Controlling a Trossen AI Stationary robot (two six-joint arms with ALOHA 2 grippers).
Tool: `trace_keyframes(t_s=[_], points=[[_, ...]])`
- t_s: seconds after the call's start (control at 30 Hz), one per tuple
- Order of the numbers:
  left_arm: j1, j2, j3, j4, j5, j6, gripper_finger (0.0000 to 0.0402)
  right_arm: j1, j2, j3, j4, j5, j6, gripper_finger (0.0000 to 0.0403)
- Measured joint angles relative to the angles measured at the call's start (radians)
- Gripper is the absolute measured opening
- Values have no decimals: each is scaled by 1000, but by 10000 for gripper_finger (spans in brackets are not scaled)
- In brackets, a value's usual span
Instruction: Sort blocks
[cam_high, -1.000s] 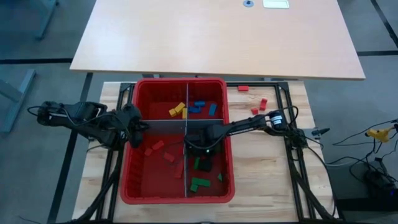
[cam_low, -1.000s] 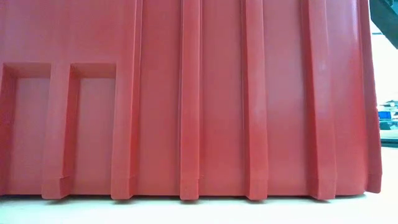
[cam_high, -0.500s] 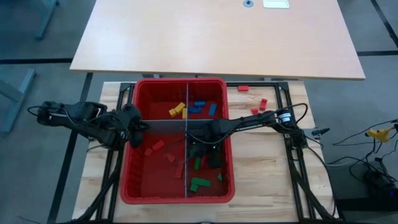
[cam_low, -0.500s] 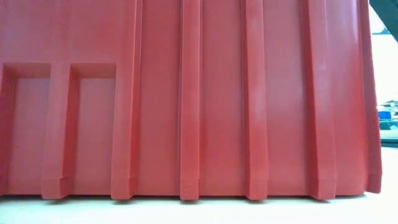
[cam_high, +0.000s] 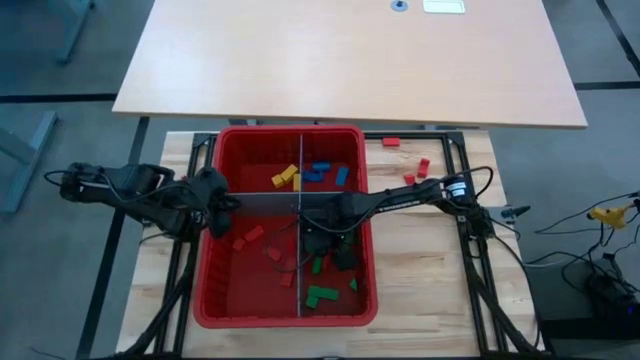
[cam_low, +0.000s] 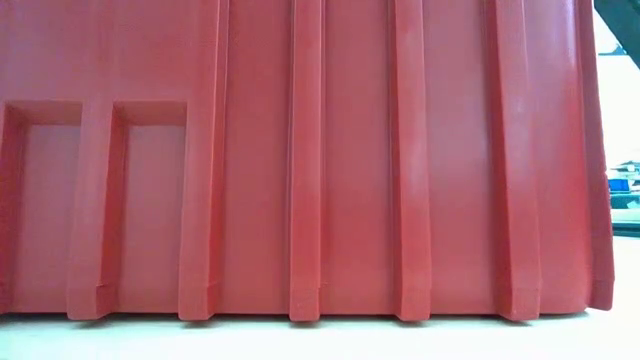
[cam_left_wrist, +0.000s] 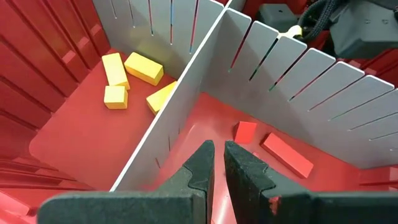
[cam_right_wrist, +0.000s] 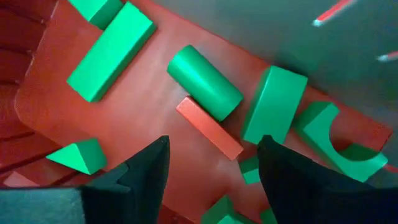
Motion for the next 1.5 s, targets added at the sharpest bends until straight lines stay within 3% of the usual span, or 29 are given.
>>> trace_keyframes(t_s=[1.17, 1.33, 1.5], points=[[0, 11, 0, -1, 12, -2, 24, 25, 8, -185, 114, -6, -273, 196], [0, 11, 0, -2, 12, -2, 24, 25, 26, -191, 138, 5, -272, 174], [0, 11, 0, -2, 14, -2, 24, 22, 27, -193, 163, 30, -270, 127]])
